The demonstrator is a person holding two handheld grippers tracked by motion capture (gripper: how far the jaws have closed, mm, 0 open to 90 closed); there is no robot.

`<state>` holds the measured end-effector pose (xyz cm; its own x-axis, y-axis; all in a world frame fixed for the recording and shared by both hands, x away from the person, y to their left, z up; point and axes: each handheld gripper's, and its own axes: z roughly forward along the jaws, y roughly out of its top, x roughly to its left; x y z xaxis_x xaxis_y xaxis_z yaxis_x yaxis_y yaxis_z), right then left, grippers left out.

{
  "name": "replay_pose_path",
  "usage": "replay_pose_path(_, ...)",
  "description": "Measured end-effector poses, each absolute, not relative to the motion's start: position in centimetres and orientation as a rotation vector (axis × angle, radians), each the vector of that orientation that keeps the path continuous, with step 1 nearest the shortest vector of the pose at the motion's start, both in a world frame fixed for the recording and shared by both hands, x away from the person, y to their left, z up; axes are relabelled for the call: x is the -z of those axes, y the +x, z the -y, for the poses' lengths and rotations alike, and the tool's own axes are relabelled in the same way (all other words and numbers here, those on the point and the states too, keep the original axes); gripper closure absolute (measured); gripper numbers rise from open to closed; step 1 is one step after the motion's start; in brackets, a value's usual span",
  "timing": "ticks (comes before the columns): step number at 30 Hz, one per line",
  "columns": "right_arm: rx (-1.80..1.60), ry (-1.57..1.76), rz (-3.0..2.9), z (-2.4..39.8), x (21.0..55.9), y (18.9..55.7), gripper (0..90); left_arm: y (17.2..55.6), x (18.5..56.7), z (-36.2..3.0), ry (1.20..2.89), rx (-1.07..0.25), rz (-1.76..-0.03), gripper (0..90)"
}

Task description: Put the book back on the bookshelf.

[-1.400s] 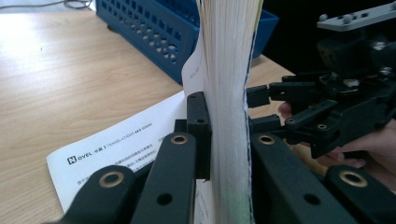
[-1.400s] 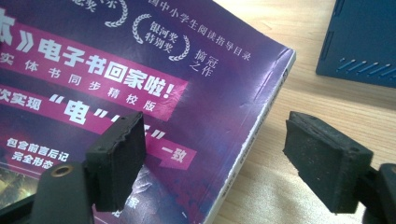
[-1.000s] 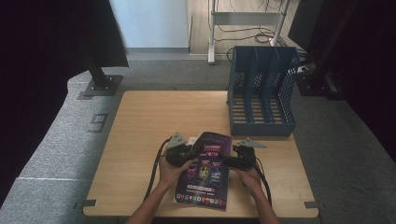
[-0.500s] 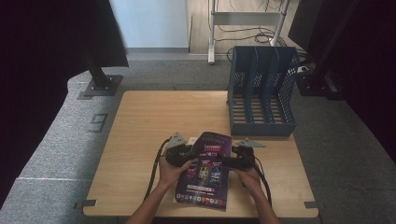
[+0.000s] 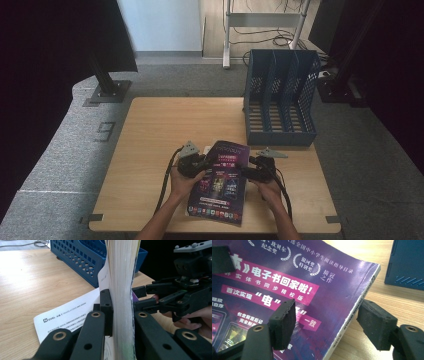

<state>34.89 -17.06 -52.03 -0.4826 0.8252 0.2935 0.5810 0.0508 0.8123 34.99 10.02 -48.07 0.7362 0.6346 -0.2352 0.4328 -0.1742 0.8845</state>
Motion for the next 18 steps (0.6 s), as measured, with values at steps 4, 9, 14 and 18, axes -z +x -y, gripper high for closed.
replay_pose_path(4, -1.408, 1.438, -2.077, 17.3, 52.0, 34.9, 32.9, 35.1, 48.2, -9.8, 1.816, -0.225, -0.835, 84.2)
replay_pose_path(9, -1.444, 1.429, -2.058, 17.6, 51.5, 34.7, 36.3, 35.0, 48.0, -9.9, 1.811, -0.226, -0.826, 84.2)
replay_pose_path(14, -1.51, 1.412, -2.038, 18.1, 50.8, 34.5, 40.9, 34.9, 47.8, -10.0, 1.801, -0.231, -0.815, 84.2)
replay_pose_path(18, -1.549, 1.4, -2.038, 18.4, 50.6, 34.5, 41.8, 34.9, 47.7, -9.9, 1.803, -0.231, -0.803, 84.2)
